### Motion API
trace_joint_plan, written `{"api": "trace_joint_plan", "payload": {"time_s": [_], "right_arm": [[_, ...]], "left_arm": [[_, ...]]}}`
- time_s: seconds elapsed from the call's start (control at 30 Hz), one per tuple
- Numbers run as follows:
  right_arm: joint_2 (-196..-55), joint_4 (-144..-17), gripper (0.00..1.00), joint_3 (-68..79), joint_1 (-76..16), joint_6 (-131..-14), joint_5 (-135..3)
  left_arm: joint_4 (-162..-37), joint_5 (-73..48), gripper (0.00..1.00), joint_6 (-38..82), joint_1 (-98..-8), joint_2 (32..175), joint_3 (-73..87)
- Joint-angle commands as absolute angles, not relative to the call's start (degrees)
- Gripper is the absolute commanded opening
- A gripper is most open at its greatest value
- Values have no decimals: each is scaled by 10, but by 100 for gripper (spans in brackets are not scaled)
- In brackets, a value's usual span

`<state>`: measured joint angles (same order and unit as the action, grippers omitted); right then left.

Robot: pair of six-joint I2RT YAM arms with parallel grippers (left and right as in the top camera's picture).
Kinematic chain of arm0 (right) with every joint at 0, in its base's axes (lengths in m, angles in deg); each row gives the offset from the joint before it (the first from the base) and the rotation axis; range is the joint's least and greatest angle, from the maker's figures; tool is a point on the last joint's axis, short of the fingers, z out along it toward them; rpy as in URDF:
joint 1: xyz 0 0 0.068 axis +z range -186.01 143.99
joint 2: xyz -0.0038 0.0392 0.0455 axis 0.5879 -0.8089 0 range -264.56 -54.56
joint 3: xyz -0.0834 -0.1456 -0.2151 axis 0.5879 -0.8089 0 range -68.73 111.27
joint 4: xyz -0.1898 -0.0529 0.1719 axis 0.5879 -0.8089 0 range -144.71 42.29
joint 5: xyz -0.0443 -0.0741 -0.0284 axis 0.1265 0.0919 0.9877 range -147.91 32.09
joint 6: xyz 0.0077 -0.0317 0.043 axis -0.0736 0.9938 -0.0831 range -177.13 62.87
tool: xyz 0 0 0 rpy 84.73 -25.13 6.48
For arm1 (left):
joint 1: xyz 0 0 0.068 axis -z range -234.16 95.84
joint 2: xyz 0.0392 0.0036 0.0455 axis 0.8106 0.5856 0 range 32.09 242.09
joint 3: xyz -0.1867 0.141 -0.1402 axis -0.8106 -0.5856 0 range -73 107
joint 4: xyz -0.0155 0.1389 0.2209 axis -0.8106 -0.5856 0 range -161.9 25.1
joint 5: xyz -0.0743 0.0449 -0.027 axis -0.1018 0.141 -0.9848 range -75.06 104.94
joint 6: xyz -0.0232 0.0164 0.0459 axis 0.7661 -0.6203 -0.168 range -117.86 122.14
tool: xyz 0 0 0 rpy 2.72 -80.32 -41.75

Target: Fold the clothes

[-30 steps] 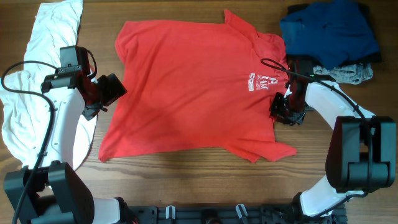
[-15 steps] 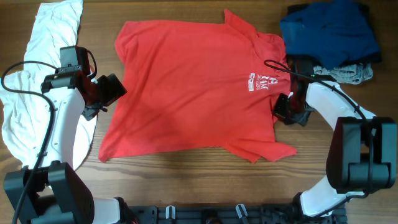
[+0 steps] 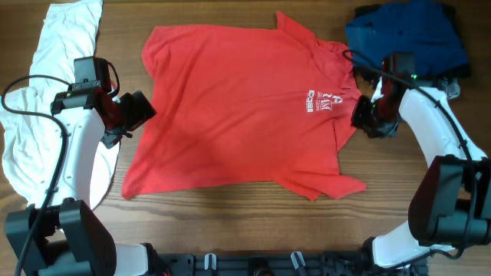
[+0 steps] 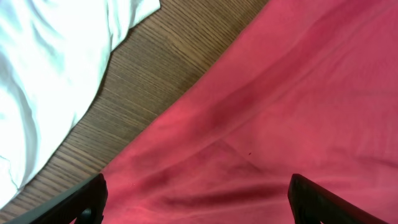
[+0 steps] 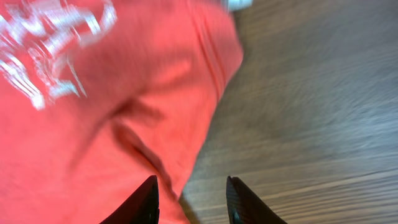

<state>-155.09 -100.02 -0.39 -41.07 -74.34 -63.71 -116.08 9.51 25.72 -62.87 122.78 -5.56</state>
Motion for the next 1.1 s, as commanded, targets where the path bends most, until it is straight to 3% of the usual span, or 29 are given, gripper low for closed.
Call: {"api": "trace_joint_plan", "payload": {"time_s": [0.0,0.43,0.53,0.6,0.7,1.07], "right_arm": [[-1545,-973,36,-54,-409,-745,-673],[-1545,-830,34,-153,-403,-783,-690],[-1545,-824,22,-156,-403,-784,-690],[-1545,-818,4,-156,-403,-789,-690],[-1544,-808,4,-154,-404,-796,-673],[-1543,-990,4,56,-410,-707,-603]], "left_arm": [[-1161,105,93,248,-627,1221,-57],[-1161,105,94,248,-627,1221,-57],[-1161,105,94,248,-627,1221,-57],[-1161,105,94,248,-627,1221,-57],[-1161,105,94,248,-627,1221,-57],[-1161,105,94,248,-627,1221,-57]]}}
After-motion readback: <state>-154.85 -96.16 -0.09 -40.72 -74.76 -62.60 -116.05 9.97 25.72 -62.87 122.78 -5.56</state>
